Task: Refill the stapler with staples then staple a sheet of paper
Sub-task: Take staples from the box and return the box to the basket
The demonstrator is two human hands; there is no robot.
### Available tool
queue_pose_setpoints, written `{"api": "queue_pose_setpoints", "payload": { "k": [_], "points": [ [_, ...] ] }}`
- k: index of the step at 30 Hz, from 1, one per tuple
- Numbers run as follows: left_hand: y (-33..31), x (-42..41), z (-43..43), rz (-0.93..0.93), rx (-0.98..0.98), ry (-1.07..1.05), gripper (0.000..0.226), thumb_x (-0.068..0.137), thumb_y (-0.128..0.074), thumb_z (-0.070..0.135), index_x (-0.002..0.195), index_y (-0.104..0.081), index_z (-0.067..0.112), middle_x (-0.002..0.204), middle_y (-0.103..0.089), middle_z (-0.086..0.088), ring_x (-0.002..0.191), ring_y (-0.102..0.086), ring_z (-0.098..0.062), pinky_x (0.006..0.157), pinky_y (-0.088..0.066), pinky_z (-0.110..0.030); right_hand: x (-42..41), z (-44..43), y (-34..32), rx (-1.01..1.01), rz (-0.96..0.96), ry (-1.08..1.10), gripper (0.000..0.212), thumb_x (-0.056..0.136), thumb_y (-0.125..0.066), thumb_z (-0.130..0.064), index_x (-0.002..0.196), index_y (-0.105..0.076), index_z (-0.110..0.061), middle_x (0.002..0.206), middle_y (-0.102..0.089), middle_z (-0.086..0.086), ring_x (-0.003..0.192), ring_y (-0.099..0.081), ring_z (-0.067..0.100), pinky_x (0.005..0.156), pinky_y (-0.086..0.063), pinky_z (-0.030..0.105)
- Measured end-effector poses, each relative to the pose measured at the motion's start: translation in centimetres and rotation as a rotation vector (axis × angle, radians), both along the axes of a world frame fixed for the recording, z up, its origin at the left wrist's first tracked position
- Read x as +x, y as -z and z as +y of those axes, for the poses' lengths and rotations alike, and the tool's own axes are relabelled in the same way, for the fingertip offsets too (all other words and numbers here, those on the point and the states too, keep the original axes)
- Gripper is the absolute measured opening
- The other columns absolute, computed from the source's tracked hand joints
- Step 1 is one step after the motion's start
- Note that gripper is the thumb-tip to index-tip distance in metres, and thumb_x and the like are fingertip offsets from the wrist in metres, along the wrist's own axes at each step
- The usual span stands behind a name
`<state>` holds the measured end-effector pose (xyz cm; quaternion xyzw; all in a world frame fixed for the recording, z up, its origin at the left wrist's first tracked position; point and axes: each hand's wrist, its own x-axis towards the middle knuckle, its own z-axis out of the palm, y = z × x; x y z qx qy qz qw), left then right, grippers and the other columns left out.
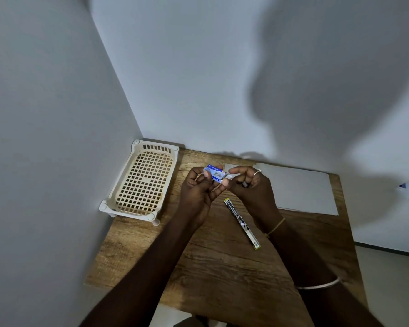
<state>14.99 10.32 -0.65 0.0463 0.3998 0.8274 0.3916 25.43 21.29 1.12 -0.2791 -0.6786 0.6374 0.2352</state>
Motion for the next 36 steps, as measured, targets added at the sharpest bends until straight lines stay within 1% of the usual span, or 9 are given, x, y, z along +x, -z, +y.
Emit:
{"api": "queue_pose_setpoints", "payload": {
  "k": [4,8,11,16,21,24,26,29,36],
  "points": [
    [0.0,0.0,0.1,-0.002,-0.009,-0.005,0.012,0.106,-0.048,0.013,0.100,-0.057,0.008,0.112,-0.077,-0.012,0.093,-0.077,-0.027,0.073,-0.063,-0.033,0.0,-0.5,-0.5,0.150,-0.046,0.042,0.023,0.075,-0.088,-0.028,0.092,-0.074,-0.023,0.072,-0.075,0.000,0.074,-0.073,0.015,0.068,-0.053,0.028],
    [-0.2,0.0,-0.2,-0.022,0.002,-0.001,0.008,0.105,-0.049,0.010,0.102,-0.057,0.009,0.109,-0.078,-0.011,0.088,-0.078,-0.024,0.067,-0.063,-0.028,0.2,-0.6,-0.9,0.270,-0.069,0.043,0.024,0.072,-0.089,-0.032,0.090,-0.075,-0.025,0.070,-0.071,-0.001,0.069,-0.068,0.016,0.064,-0.052,0.031],
    [-0.2,0.1,-0.4,-0.026,0.000,0.012,0.009,0.106,-0.049,0.007,0.104,-0.057,0.009,0.108,-0.078,-0.011,0.088,-0.078,-0.024,0.066,-0.062,-0.027,0.4,-0.3,-1.1,0.281,-0.067,0.023,0.024,0.069,-0.091,-0.030,0.086,-0.076,-0.024,0.069,-0.069,-0.001,0.064,-0.063,0.013,0.061,-0.048,0.028],
    [-0.2,0.4,-0.6,-0.022,-0.014,0.040,0.009,0.105,-0.051,0.009,0.106,-0.059,0.009,0.107,-0.078,-0.012,0.088,-0.078,-0.024,0.068,-0.062,-0.028,0.3,0.1,-1.1,0.278,-0.065,-0.014,0.026,0.065,-0.093,-0.023,0.080,-0.072,-0.022,0.067,-0.065,-0.016,0.061,-0.057,-0.001,0.058,-0.043,0.011],
    [0.1,0.4,-0.8,-0.016,-0.044,0.068,0.007,0.102,-0.057,0.013,0.107,-0.061,0.011,0.103,-0.077,-0.017,0.084,-0.077,-0.024,0.069,-0.063,-0.029,0.3,0.7,-1.0,0.285,-0.070,-0.039,0.032,0.063,-0.093,-0.026,0.086,-0.072,-0.025,0.068,-0.064,-0.014,0.060,-0.055,-0.001,0.058,-0.044,0.012],
    [0.2,0.6,-0.8,-0.003,-0.071,0.087,0.027,0.091,-0.068,0.018,0.116,-0.063,0.013,0.101,-0.076,-0.019,0.082,-0.075,-0.023,0.077,-0.064,-0.034,0.4,0.7,-0.8,0.281,-0.056,-0.065,0.033,0.063,-0.094,-0.025,0.089,-0.075,-0.026,0.066,-0.063,-0.013,0.058,-0.055,-0.001,0.058,-0.042,0.011],
    [0.2,0.8,-0.8,0.004,-0.086,0.086,0.036,0.086,-0.071,0.020,0.120,-0.062,0.011,0.097,-0.076,-0.019,0.077,-0.075,-0.020,0.074,-0.064,-0.033,0.4,0.7,-0.7,0.292,-0.053,-0.064,0.034,0.063,-0.095,-0.025,0.091,-0.076,-0.027,0.067,-0.063,-0.012,0.057,-0.055,-0.001,0.057,-0.042,0.010],
    [0.3,0.8,-0.9,0.019,-0.104,0.079,0.029,0.090,-0.070,0.016,0.117,-0.063,0.010,0.091,-0.077,-0.017,0.072,-0.075,-0.017,0.069,-0.063,-0.031,0.5,0.7,-0.6,0.303,-0.068,-0.054,0.034,0.062,-0.095,-0.026,0.091,-0.077,-0.027,0.066,-0.063,-0.010,0.058,-0.056,-0.001,0.058,-0.042,0.010],
    [1.0,0.8,-1.8,0.192,-0.191,0.103,0.032,0.095,-0.069,0.019,0.125,-0.070,0.007,0.117,-0.075,-0.019,0.104,-0.074,-0.026,0.085,-0.060,-0.034,0.3,0.8,0.1,0.321,-0.103,-0.038,0.029,0.064,-0.094,-0.025,0.086,-0.074,-0.023,0.069,-0.064,-0.003,0.061,-0.056,0.000,0.060,-0.045,0.012]
  ]
}}
